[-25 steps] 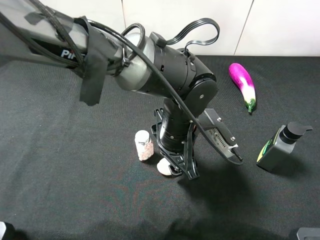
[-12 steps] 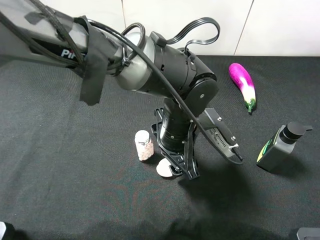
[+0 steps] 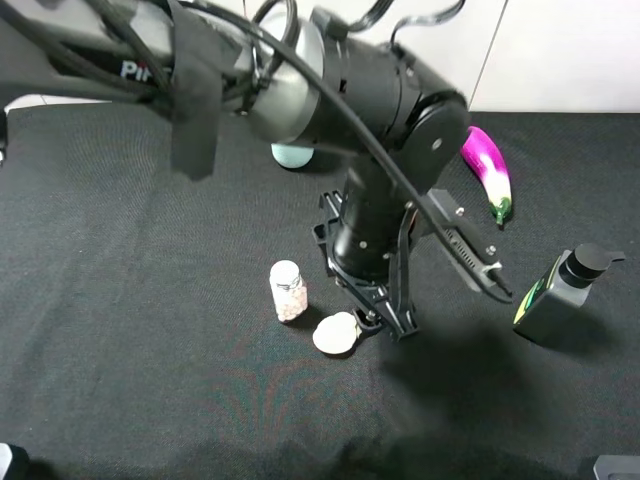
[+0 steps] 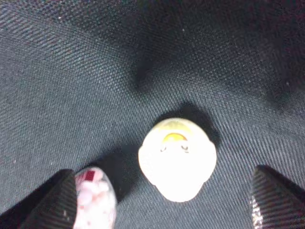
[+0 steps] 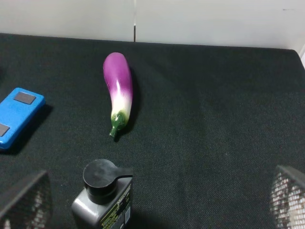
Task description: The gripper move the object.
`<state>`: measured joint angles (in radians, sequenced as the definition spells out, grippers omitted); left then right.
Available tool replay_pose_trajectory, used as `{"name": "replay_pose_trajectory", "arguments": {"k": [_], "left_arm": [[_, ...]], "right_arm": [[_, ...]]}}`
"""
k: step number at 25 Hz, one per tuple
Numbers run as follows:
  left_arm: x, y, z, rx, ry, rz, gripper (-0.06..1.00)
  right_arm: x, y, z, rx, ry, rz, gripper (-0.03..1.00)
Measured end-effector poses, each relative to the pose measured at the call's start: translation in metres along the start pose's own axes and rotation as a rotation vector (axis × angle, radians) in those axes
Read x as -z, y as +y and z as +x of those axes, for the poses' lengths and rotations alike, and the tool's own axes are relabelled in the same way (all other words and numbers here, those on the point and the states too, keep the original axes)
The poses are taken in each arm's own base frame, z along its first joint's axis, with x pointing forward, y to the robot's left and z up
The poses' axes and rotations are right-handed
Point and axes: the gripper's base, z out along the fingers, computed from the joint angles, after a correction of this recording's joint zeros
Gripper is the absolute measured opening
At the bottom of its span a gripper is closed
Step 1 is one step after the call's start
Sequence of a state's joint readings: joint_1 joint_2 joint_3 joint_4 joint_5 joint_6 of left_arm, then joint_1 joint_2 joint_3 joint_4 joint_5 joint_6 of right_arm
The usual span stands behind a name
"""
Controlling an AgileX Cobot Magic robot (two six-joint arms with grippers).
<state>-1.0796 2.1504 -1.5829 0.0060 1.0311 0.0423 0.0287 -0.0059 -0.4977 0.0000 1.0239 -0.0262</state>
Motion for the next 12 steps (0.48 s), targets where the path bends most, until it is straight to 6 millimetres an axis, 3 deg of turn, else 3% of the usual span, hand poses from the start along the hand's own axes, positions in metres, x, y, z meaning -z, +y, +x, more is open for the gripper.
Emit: {"name": "replay_pose_trajectory", "arguments": {"k": [6, 12], "left_arm": [[0.023, 0.000, -0.002, 0.000, 0.053, 0.002, 0.79], [0.042, 0.000, -0.011, 0.002, -0.022, 0.005, 0.80]], "right_arm": [[0.000, 0.000, 0.000, 0.000, 0.000, 0.000, 0.69], [0.000, 0.000, 0.000, -0.003, 0.000, -0.005, 0.69]]}}
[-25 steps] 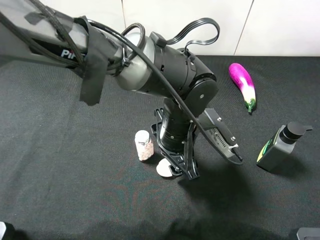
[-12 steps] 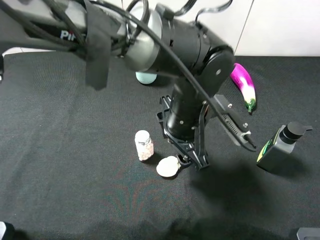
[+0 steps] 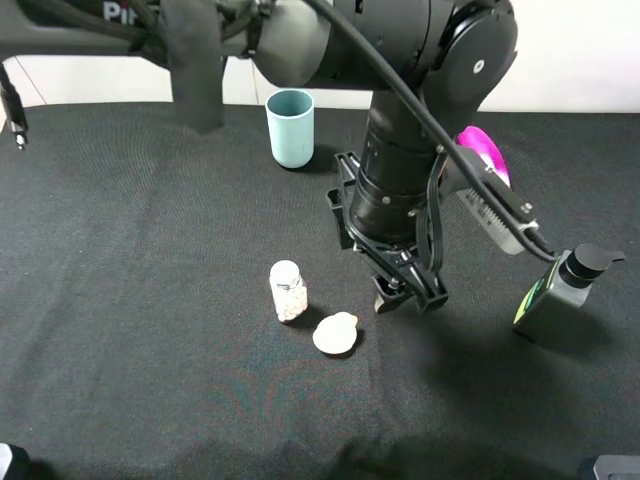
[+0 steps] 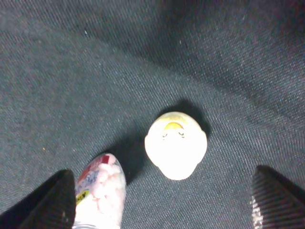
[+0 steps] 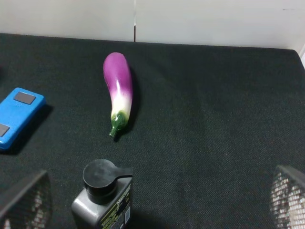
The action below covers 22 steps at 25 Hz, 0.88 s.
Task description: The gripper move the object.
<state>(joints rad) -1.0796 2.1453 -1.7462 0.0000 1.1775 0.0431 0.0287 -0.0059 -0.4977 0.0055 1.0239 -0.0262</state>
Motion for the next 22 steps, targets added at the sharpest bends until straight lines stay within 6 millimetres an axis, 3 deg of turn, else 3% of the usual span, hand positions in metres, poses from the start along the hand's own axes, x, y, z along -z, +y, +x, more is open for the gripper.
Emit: {"name": "replay_pose_trajectory", "arguments": {"k": [6, 22], "left_arm": [[0.025, 0.000, 0.006, 0.021, -0.060, -0.002, 0.87], [0.090, 0.000, 0.028, 0.118, -0.221, -0.014, 0.88]], "right_arm": [[0.000, 0.000, 0.000, -0.002, 0.000, -0.003, 0.69], [0.000, 0.000, 0.000, -0.003, 0.000, -0.004, 0.69]]}}
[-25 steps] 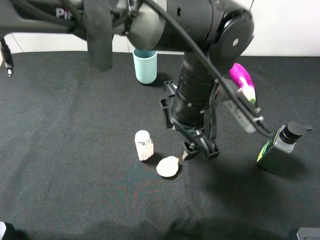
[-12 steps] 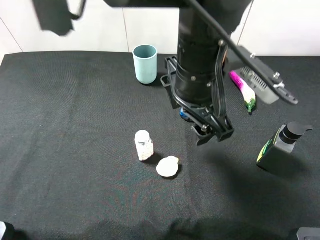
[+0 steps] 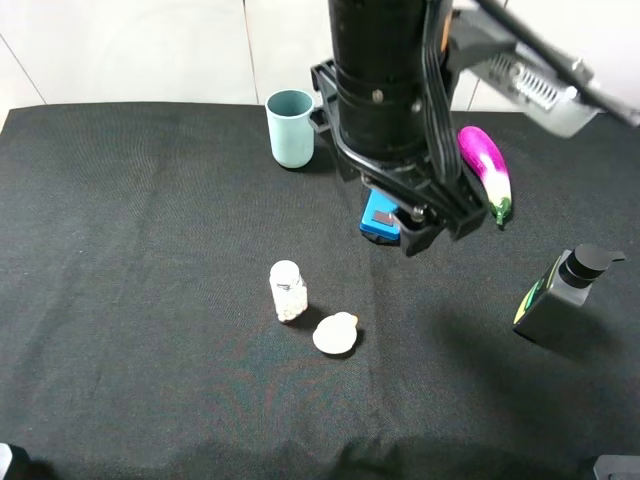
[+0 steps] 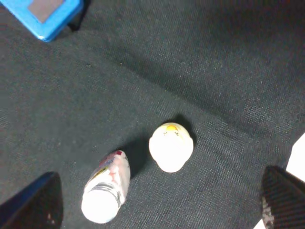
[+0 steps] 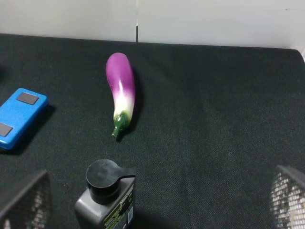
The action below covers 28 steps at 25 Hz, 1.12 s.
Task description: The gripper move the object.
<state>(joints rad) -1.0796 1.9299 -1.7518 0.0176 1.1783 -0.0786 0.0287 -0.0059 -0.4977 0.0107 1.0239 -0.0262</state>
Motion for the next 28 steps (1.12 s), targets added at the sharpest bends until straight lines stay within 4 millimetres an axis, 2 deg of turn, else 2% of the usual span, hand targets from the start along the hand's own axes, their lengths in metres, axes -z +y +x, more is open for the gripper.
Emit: {"name": "replay_pose_trajectory", "arguments": {"k": [11, 19, 28], "left_arm": [[0.049, 0.008, 0.023, 0.071, -0.102, -0.047, 0.88], [0.074, 0.013, 0.054, 0.126, -0.138, -0.073, 0.88], [0.090, 0.017, 0.091, 0.179, -0.153, -0.069, 0.88]], "right_arm": [[0.000, 0.000, 0.000, 0.000, 0.000, -0.001, 0.69], [0.000, 0.000, 0.000, 0.000, 0.000, -0.001, 0.69], [0.000, 0.000, 0.000, 0.000, 0.000, -0.001, 0.69]]}}
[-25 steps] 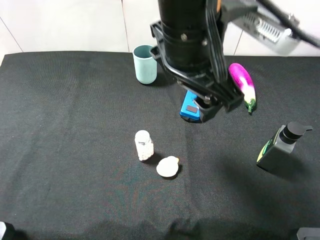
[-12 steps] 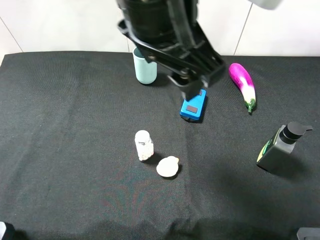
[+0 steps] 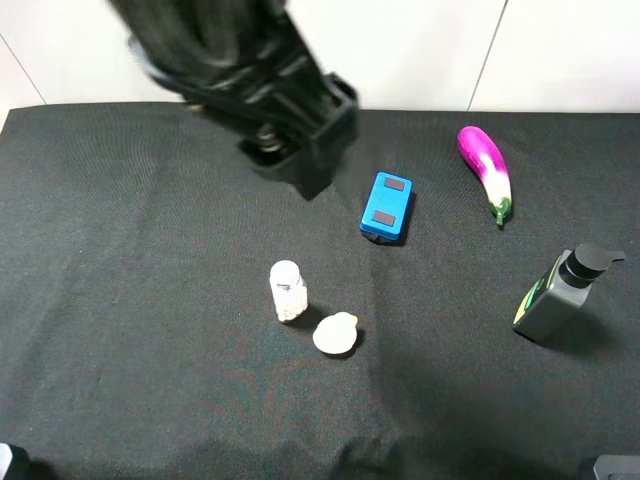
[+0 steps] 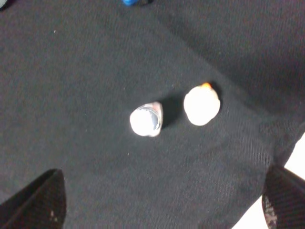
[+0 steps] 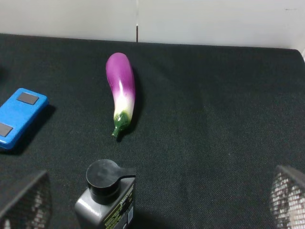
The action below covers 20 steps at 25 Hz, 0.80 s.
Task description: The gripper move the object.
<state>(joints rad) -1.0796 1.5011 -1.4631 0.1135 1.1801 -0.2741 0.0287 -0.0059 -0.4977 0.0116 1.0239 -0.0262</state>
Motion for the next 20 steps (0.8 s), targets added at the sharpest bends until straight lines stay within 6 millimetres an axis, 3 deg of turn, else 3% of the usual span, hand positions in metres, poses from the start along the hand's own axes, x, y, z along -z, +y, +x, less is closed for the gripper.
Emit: {"name": "replay_pose_trajectory", "arguments": {"k": [10, 20], "left_arm": [[0.025, 0.015, 0.047, 0.047, -0.034, 0.008, 0.88], [0.042, 0.032, 0.109, 0.089, -0.080, 0.022, 0.88]], "right_arm": [[0.000, 0.000, 0.000, 0.000, 0.000, 0.000, 0.69], [0.000, 0.000, 0.000, 0.000, 0.000, 0.000, 0.69]]}}
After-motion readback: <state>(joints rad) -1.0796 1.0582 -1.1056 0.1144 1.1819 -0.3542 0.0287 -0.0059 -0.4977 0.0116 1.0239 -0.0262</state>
